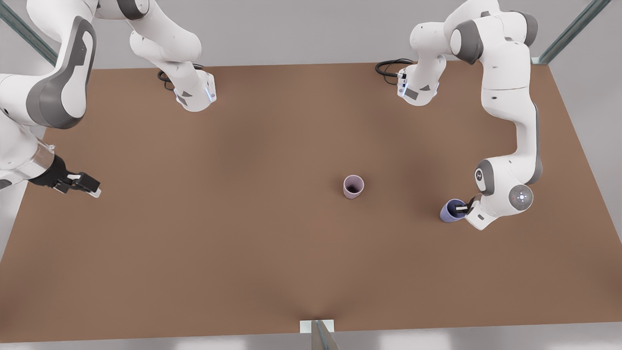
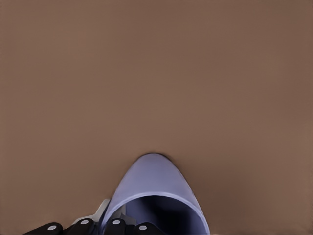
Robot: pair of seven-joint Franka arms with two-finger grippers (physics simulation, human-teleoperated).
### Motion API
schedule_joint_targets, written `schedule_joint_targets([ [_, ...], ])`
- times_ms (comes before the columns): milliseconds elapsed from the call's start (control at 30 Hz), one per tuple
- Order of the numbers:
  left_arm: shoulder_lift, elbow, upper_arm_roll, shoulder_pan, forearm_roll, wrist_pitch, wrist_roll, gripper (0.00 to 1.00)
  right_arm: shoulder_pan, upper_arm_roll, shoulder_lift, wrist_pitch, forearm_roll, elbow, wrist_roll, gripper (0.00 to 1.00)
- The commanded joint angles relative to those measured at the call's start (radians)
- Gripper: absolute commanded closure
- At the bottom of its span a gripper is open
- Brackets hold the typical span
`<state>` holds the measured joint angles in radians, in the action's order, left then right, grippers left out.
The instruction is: Stack the cups, with the pink cup at the bottom and the purple cup at the top
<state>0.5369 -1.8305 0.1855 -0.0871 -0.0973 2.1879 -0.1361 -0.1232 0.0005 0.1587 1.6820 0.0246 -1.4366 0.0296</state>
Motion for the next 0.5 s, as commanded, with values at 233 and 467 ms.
schedule_joint_targets([
  [233, -0.140, 0.051, -0.011, -0.068, -0.012, -0.189, 0.102, 0.79, 0.003, 0.003, 0.001, -0.008, 0.008, 0.021, -0.070, 0.00],
  [467, -0.250, 0.074, -0.172, -0.211, -0.013, -0.419, 0.451, 0.79, 0.017, 0.003, -0.001, -0.005, 0.037, 0.021, -0.071, 0.00],
])
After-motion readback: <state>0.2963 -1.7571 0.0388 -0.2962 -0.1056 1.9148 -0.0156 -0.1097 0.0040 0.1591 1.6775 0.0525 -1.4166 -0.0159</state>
